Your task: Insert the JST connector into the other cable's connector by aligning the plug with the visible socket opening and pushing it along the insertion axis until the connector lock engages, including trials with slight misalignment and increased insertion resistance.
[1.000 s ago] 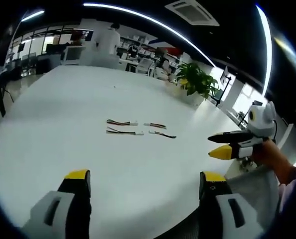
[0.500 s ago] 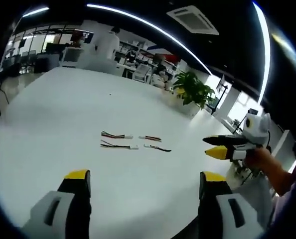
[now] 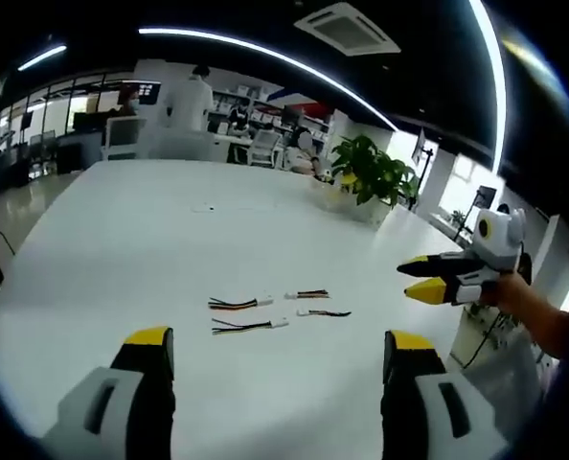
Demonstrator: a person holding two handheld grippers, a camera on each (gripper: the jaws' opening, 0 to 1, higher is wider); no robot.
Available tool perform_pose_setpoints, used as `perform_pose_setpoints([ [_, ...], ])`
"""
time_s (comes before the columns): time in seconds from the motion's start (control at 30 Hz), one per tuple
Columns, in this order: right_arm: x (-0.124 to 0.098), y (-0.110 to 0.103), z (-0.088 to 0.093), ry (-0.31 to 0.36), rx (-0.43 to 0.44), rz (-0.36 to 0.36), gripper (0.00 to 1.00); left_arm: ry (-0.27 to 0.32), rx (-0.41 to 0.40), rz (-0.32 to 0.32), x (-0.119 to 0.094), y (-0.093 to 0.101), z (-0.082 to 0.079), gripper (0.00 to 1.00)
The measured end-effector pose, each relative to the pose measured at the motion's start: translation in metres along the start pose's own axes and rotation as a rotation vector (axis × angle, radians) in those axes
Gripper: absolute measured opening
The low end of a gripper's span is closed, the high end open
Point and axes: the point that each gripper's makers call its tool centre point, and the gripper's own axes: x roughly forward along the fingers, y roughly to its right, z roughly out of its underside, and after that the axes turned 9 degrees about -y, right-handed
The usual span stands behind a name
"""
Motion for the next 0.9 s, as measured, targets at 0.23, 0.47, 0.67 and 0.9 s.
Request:
perform_pose_setpoints([
  [0.23, 0.009, 0.004, -0.002, -0.019, -0.025, -0.006, 0.35, 0.000, 0.009, -0.007, 0.005, -0.009, -0.006, 0.89],
  [0.47, 0.015, 0.008, -0.003, -0.034, -0.042, -0.010, 0.36, -0.008, 0.026, 0.000, 0.011, -0.013, -0.009, 0.89],
  [0.67, 0.024, 0.011, -0.004, -0.049, -0.065, -0.021, 0.37, -0.002, 0.018, 0.003, 0.019, -0.017, -0.015, 0.89],
  [0.9, 0.038, 0.021, -0.003, -0.061, -0.081, -0.033, 0.37, -0.013, 0.045, 0.024, 0.029, -0.017, -0.021, 0.89],
])
